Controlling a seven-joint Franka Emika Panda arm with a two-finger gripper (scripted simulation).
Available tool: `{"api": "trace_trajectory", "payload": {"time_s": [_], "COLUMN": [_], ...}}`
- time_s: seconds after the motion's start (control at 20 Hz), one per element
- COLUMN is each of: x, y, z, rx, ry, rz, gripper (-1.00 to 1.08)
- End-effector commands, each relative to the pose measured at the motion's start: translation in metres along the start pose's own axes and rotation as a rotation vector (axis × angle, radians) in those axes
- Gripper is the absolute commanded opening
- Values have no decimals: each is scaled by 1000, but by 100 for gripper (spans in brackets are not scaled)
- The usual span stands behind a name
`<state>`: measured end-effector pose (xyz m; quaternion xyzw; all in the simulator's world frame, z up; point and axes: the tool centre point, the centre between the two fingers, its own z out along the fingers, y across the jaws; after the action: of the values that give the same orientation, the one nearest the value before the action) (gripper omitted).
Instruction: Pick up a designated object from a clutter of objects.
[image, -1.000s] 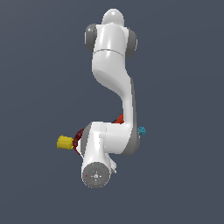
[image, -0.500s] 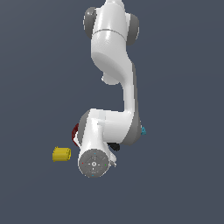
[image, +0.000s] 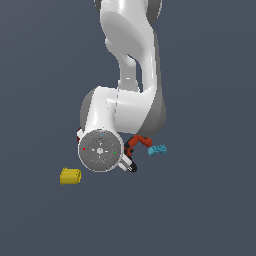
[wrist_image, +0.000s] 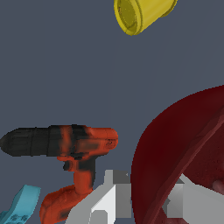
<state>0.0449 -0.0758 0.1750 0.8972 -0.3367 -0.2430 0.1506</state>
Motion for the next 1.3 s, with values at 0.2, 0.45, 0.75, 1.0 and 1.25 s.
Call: {"api": "trace_trajectory", "payload": {"time_s": [0.2, 0.45, 0.75, 1.0, 1.25], "x": [-38, -66, -92, -104, -107], "y": [46, 80, 113, 128, 132], "z": [-44, -77, -110, -126, -131], "rx": [1, 2, 1, 1, 1], "ry": [2, 1, 2, 2, 2], "rz": [0, 1, 1, 1, 1], "gripper": [-100, -100, -100, -100, -100]}}
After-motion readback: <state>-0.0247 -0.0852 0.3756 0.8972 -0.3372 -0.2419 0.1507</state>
